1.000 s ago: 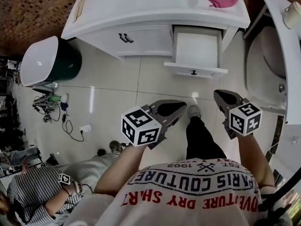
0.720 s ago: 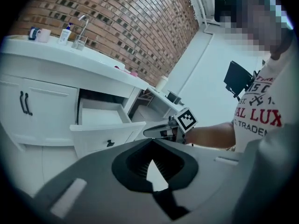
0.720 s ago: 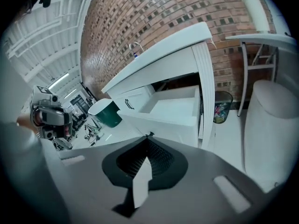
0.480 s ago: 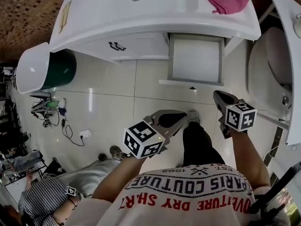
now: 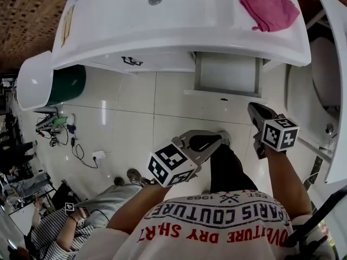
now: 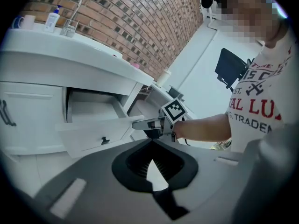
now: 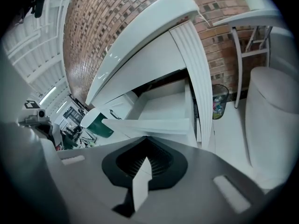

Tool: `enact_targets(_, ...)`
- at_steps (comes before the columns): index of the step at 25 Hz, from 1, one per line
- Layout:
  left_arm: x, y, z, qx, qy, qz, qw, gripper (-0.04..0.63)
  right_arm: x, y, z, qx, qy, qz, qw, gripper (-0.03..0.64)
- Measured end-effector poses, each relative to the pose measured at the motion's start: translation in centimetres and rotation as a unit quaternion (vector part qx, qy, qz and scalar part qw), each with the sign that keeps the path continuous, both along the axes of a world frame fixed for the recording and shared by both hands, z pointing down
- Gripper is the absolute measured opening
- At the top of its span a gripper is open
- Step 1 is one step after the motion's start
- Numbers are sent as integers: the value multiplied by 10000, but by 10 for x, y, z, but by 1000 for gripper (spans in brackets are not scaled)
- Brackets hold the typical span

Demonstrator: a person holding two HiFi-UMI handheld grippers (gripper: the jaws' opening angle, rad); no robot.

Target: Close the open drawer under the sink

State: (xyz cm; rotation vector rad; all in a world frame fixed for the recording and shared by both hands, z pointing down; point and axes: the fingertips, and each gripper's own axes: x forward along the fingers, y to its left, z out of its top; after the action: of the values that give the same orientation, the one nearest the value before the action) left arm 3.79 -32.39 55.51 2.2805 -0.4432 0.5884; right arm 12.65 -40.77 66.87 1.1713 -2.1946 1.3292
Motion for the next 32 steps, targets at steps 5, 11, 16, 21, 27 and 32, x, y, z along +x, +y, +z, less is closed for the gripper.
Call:
enact_targets(5, 11, -20, -3, 1, 12, 68, 10000, -9, 7, -40, -6, -60, -208, 211, 9995, 8)
enact_targets(11, 8, -43, 5, -84, -25, -26, 10000, -9, 11, -78, -1, 28, -143, 210, 9997, 8)
enact_targets(16, 4, -55, 3, -145, -3, -190, 9997, -9, 18, -105, -11, 160, -122, 319, 9993, 8)
enact_targets(21, -6, -66, 17, -189, 23, -235, 9995, -9, 14, -123, -2, 220, -115, 399, 9989, 8)
enact_targets(27, -5, -78, 18, -228, 46, -221, 9995, -9, 22, -146, -7, 270, -108, 588, 9978, 8)
enact_targets(32, -11, -79, 32, -191, 41, -267, 9995, -9, 21, -147, 10, 259, -123, 662, 9974, 8)
